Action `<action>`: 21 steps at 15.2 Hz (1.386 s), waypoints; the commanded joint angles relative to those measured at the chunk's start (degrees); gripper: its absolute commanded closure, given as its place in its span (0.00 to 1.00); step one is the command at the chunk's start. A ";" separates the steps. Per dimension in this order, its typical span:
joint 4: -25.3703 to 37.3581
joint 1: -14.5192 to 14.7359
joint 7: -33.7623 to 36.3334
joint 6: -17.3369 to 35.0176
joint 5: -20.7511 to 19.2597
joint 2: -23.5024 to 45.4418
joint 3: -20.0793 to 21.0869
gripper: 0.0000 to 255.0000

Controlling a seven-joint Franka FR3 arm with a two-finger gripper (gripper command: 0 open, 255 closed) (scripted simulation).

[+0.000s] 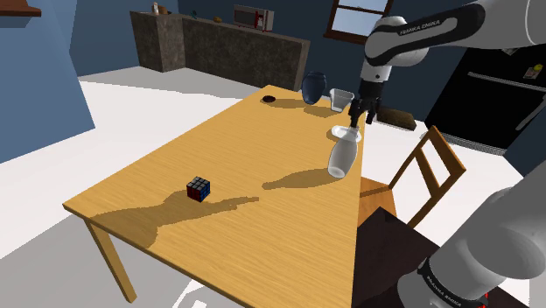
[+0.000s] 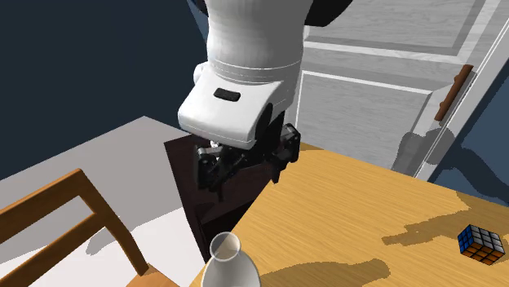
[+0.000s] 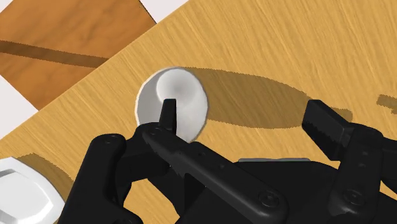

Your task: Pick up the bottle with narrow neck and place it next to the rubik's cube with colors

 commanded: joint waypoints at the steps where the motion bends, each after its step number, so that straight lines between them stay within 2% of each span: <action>1: 3.57 -0.60 -2.67 0.71 1.06 4.74 -1.22 0.00; 6: 13.58 -2.78 -8.49 0.69 4.46 16.12 -2.93 0.00; 14: 8.83 -2.97 -8.73 6.38 4.79 17.10 -2.83 0.00; 21: 8.85 -2.97 -8.73 6.37 4.79 17.11 -2.83 0.00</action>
